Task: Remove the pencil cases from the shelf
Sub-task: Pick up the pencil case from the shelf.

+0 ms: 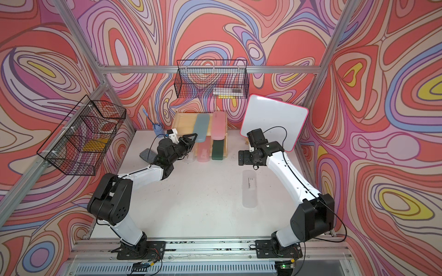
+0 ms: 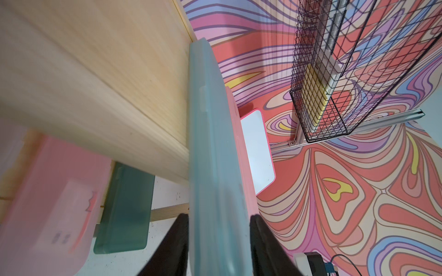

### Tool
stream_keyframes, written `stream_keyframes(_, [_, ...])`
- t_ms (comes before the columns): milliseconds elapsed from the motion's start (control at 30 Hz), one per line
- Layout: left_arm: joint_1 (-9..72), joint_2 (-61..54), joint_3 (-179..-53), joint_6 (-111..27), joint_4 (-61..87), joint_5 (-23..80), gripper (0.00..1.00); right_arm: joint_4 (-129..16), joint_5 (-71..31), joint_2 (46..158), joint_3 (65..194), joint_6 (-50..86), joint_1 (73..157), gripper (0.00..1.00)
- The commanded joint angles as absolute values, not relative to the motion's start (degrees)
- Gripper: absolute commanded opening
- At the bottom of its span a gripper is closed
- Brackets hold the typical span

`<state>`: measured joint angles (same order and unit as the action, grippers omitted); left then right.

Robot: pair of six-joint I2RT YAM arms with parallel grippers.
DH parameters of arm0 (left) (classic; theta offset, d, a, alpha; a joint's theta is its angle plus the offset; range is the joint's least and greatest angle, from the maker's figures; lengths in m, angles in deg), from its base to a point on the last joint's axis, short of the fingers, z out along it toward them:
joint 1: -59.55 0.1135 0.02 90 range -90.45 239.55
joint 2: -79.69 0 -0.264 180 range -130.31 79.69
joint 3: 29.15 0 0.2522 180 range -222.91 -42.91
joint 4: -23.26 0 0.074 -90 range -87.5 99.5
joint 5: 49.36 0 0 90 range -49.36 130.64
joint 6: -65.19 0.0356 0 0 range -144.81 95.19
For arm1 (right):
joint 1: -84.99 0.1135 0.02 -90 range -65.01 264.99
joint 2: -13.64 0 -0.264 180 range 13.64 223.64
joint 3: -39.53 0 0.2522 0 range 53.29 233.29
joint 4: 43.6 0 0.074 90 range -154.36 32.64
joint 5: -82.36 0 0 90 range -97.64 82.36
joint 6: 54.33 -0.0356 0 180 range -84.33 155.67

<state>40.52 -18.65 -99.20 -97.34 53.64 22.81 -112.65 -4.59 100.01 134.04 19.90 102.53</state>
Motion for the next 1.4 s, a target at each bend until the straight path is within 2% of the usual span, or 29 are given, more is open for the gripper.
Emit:
stream_keyframes(0, [40.9,-18.3,-99.0,-97.8,55.6,22.1,0.24,-112.7,-5.0,100.4,133.6,19.3,102.3,0.98])
stream_keyframes(167, [40.9,-16.9,-95.8,-98.2,58.1,22.5,0.07,-112.6,-5.2,100.0,133.9,19.3,102.3,0.98])
stream_keyframes(400, [40.8,-8.9,-89.4,-93.4,61.0,23.7,0.07,-112.0,-5.8,99.3,138.6,18.8,106.1,0.98])
stream_keyframes(467, [40.2,-4.9,-87.3,-87.3,60.5,24.8,0.08,-109.3,-10.7,99.0,140.9,17.6,107.6,0.98])
stream_keyframes(567, [36.6,2.1,-84.3,-73.9,57.5,28.1,0.09,-98.0,-26.3,97.9,141.6,11.4,108.0,0.98])
stream_keyframes(667, [29.9,8.8,-81.9,-60.8,51.0,36.9,0.12,-86.8,-34.7,99.7,142.8,4.5,110.1,0.98])
stream_keyframes(867, [21.3,16.7,-75.6,-49.5,50.6,49.7,0.1,-86.9,-32.6,111.0,155.2,4.1,117.1,0.98])
stream_keyframes(1167, [20.5,20.7,-74.3,-49.0,49.3,49.8,0.1,-86.2,-30.9,119.7,162.0,2.8,120.6,0.98])
stream_keyframes(1367, [20.5,22.5,-73.8,-49.2,48.5,50.0,0.1,-85.5,-27.9,118.7,158.2,3.1,120.7,0.98])
